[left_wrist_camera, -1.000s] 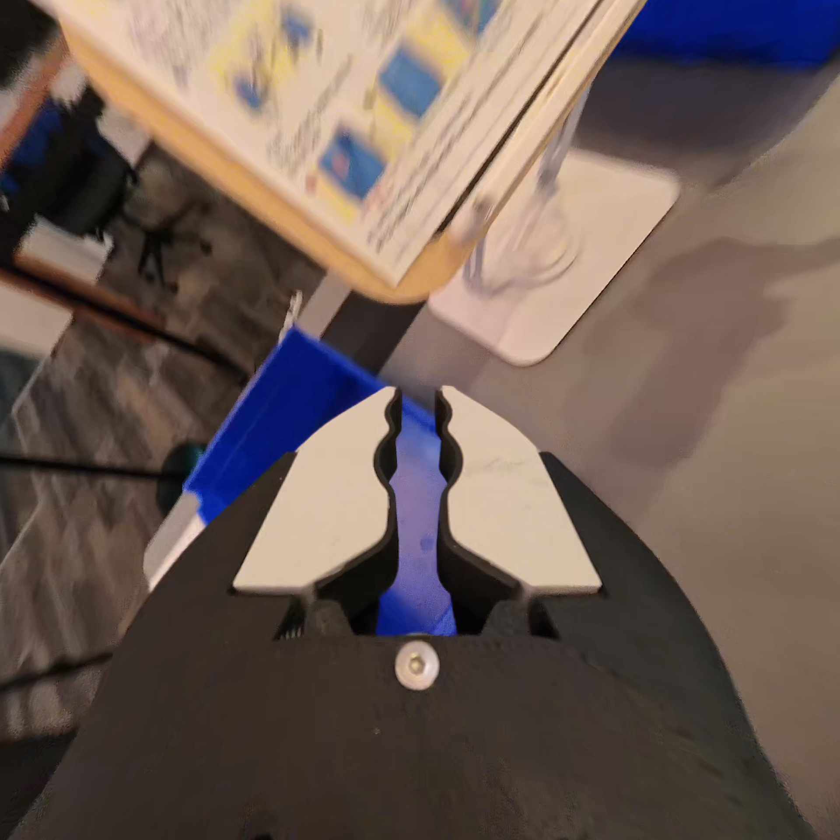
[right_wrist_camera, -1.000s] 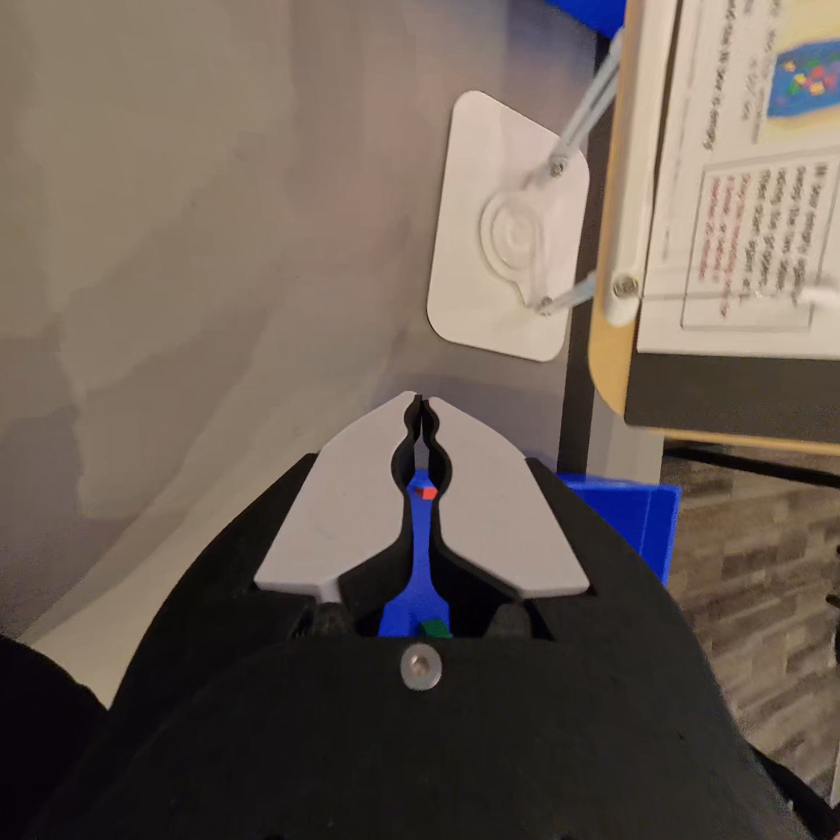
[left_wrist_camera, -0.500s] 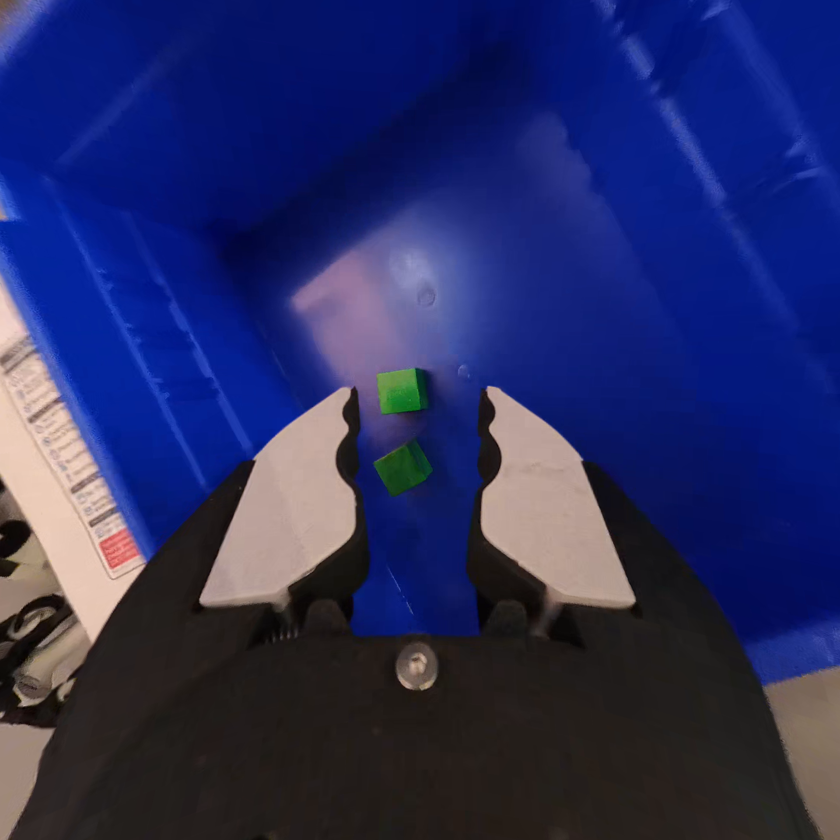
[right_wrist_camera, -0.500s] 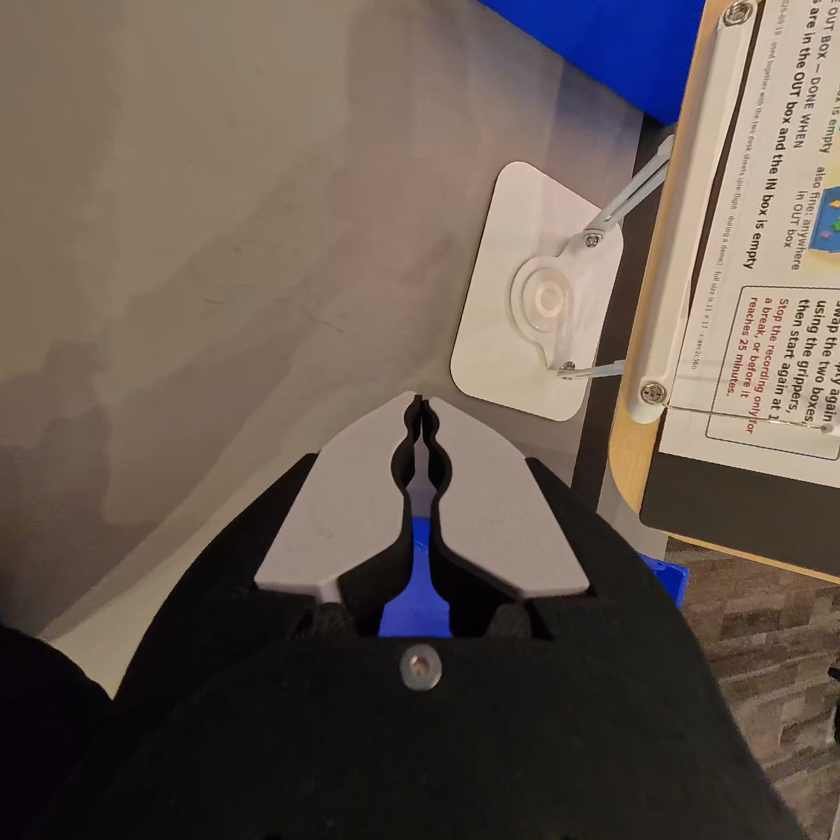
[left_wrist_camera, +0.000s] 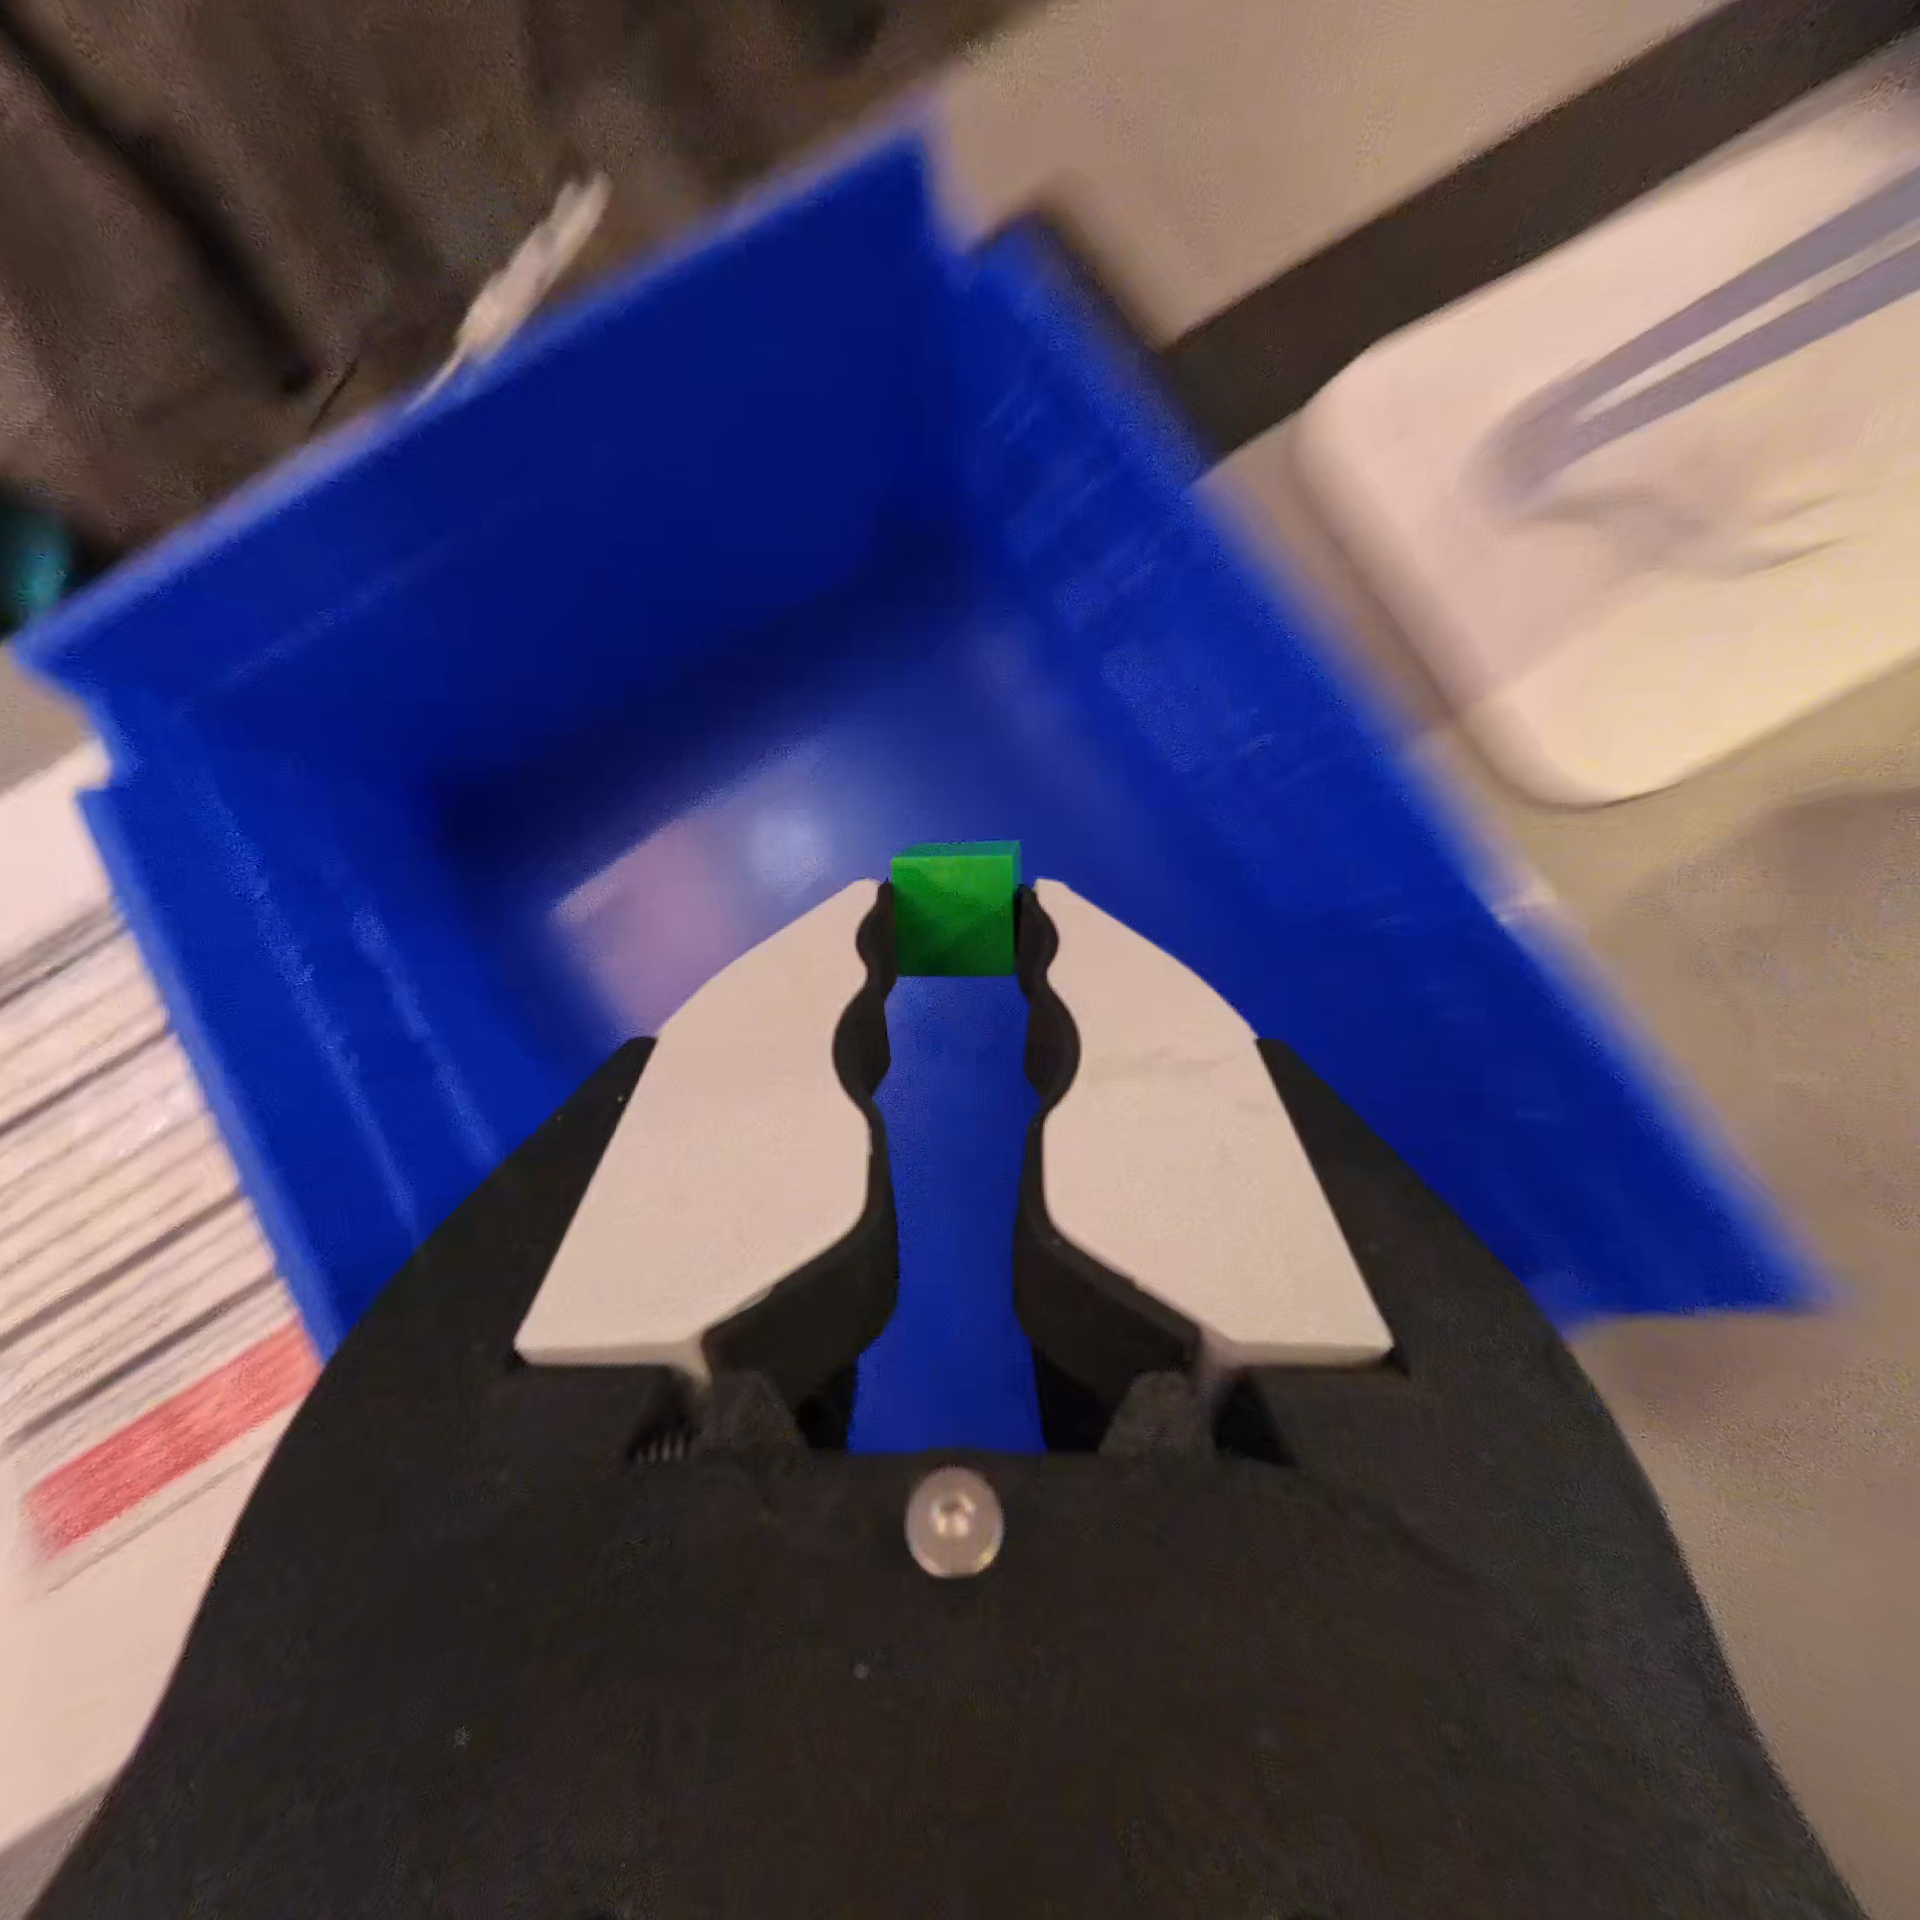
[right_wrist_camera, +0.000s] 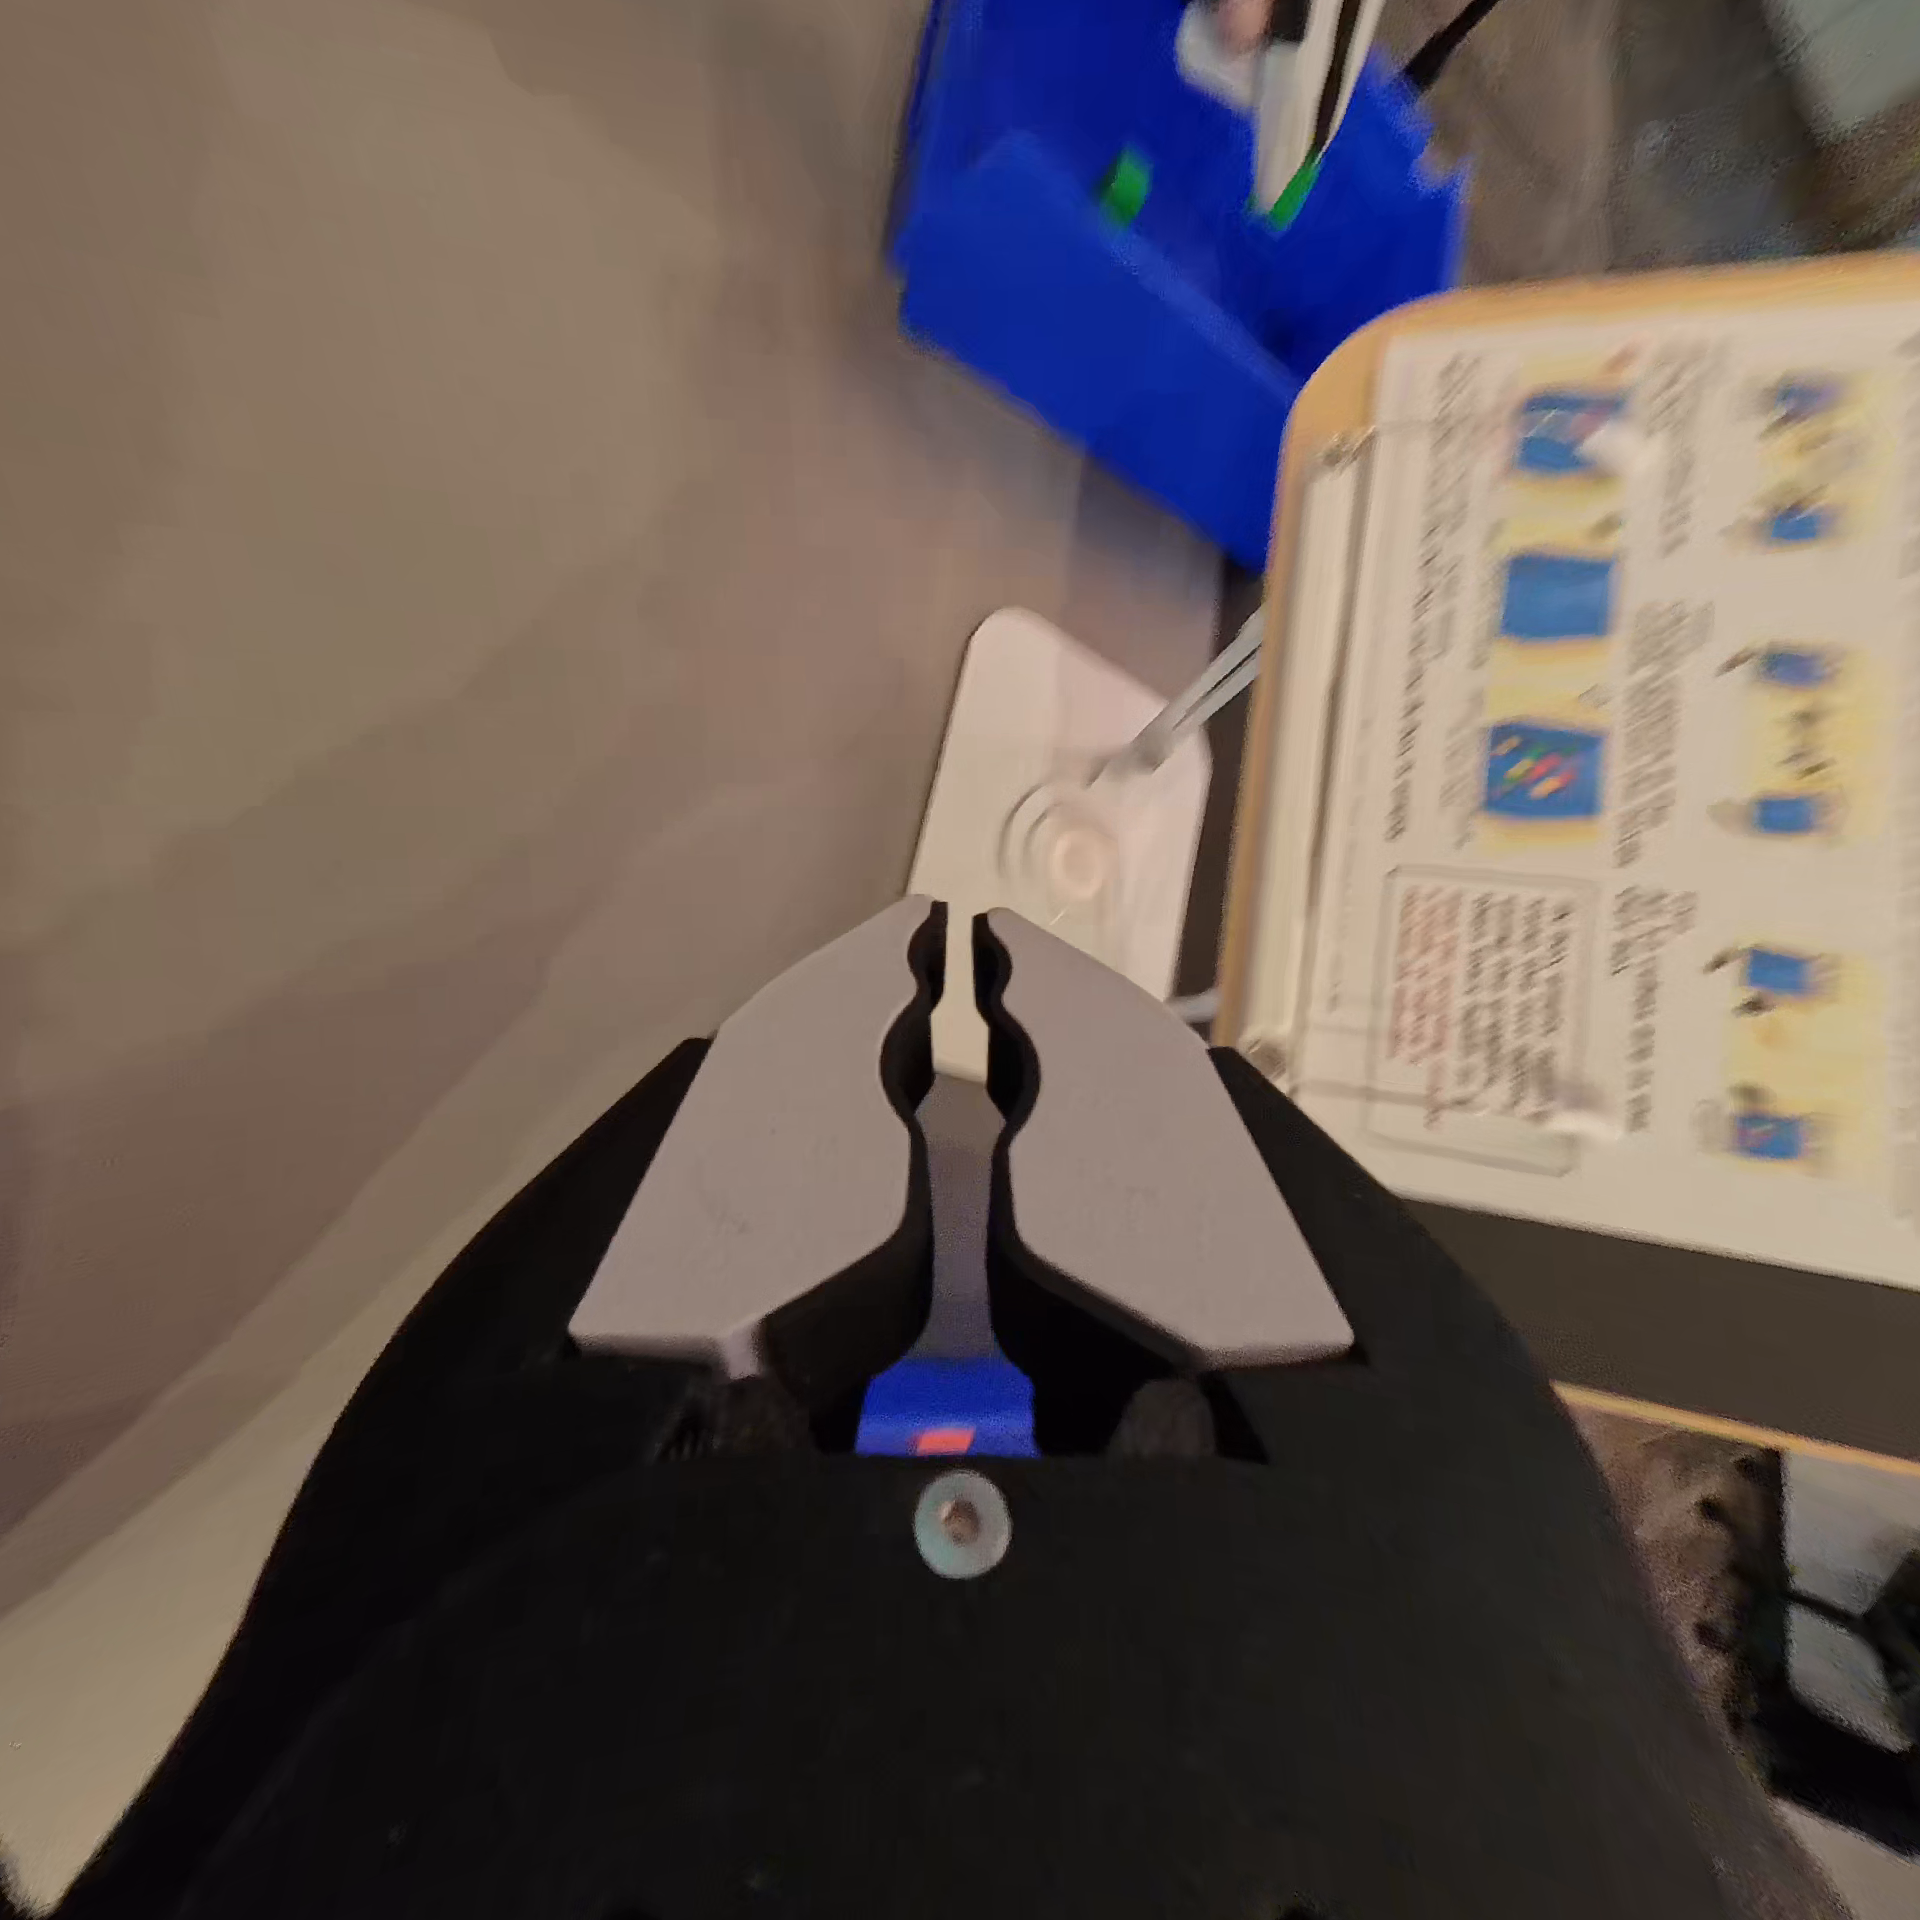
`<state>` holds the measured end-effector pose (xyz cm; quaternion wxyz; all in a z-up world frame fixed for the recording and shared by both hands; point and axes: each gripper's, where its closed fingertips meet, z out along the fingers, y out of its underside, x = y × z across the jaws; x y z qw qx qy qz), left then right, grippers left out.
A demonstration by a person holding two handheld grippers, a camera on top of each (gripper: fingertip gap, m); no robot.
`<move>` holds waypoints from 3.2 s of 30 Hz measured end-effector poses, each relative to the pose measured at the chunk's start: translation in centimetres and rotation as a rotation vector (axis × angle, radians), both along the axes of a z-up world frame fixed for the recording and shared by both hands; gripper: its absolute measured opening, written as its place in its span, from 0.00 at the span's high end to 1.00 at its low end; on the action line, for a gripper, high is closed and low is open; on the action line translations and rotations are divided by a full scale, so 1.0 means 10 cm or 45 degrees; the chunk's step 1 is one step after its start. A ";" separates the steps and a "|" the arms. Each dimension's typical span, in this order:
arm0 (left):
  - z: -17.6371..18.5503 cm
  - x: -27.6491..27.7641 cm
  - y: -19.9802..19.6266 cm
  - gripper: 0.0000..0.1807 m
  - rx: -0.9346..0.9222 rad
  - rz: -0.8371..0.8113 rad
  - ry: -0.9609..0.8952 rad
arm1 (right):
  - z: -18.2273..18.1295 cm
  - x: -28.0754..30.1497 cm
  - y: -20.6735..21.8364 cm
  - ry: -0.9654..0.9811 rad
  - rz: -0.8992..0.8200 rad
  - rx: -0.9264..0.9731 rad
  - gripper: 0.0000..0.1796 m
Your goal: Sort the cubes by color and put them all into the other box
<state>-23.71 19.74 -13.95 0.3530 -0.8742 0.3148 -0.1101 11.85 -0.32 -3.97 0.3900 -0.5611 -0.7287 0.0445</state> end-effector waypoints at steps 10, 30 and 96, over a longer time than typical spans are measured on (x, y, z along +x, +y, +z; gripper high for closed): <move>2.02 1.89 -1.47 0.88 0.188 -0.917 -1.207 | 0.79 -1.00 0.22 0.572 0.161 0.622 0.74; 1.99 2.67 -1.86 0.88 -0.126 -1.207 -1.478 | 0.97 -1.10 0.22 0.644 0.213 0.836 0.86; 1.85 2.38 -1.70 1.00 0.655 -0.910 -0.286 | -1.88 2.87 0.56 -1.121 -0.752 -0.709 1.00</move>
